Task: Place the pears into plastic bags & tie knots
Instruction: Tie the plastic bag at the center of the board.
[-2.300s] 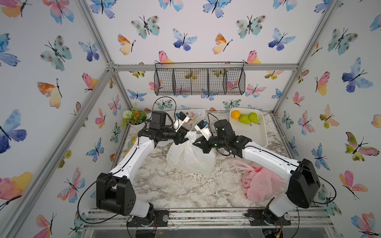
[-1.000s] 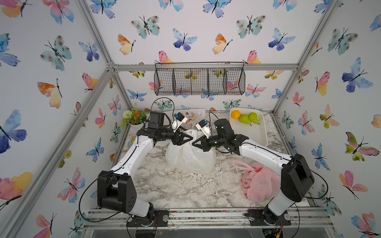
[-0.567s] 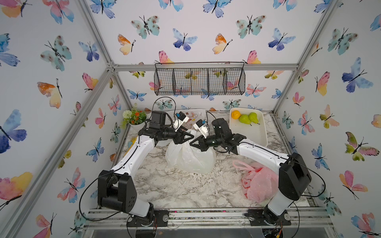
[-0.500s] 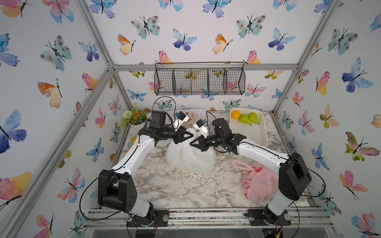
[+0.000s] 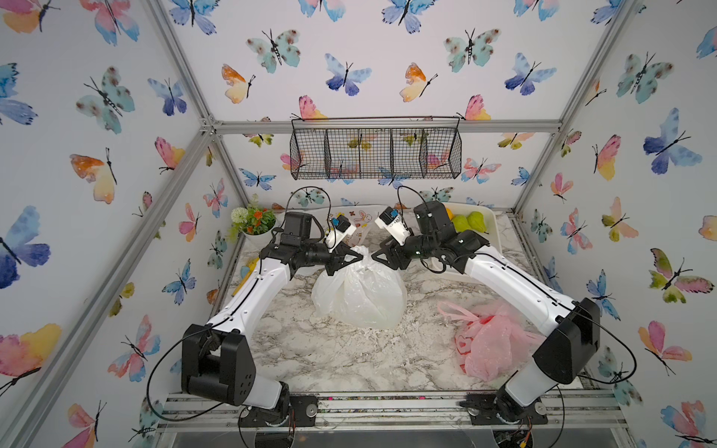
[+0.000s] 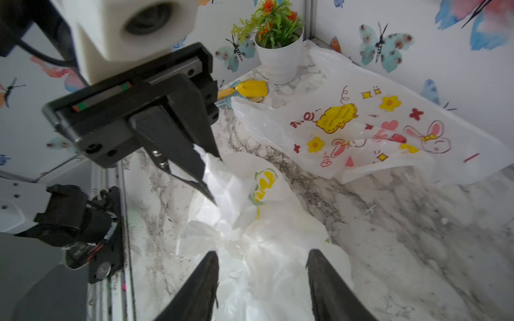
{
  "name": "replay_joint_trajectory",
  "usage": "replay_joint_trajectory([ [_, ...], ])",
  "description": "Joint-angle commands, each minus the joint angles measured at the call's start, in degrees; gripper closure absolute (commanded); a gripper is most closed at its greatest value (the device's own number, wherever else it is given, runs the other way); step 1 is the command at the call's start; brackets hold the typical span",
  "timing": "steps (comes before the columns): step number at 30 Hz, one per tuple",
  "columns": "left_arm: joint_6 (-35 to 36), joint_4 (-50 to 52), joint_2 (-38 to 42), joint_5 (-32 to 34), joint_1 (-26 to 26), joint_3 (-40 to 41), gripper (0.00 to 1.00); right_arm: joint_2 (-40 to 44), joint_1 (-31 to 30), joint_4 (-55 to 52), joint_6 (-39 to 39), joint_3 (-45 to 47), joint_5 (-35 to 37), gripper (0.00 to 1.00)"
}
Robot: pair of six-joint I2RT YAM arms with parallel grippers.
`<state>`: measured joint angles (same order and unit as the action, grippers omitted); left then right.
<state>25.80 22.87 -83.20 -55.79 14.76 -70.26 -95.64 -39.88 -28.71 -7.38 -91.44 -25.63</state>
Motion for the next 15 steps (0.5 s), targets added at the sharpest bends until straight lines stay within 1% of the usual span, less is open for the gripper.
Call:
replay_joint_trajectory([
  [1, 1.42, -1.12, 1.48, -2.57, 0.44, 0.20, 0.98, -5.12, -0.81, -8.09, -5.95, -4.48, 2.25, 0.40],
  [5, 1.43, -1.25, 1.48, -2.75, 0.53, 0.47, 0.97, -6.19, -1.86, -4.14, -5.83, -5.20, -0.65, 0.35],
  [10, 1.35, -1.32, 1.53, -2.44, 0.60, 0.27, 0.96, -8.15, -2.09, -4.69, -5.80, -7.22, -6.17, 0.33],
  [13, 0.83, -1.82, 1.55, -2.33, 0.56, 0.38, 0.96, -8.62, -2.18, -3.33, -4.68, -6.50, -7.48, 0.30],
  [15, 0.57, -2.03, 1.63, -2.58, 0.62, 0.38, 0.96, -9.26, -2.22, -2.49, -3.03, -6.62, -8.23, 0.30],
])
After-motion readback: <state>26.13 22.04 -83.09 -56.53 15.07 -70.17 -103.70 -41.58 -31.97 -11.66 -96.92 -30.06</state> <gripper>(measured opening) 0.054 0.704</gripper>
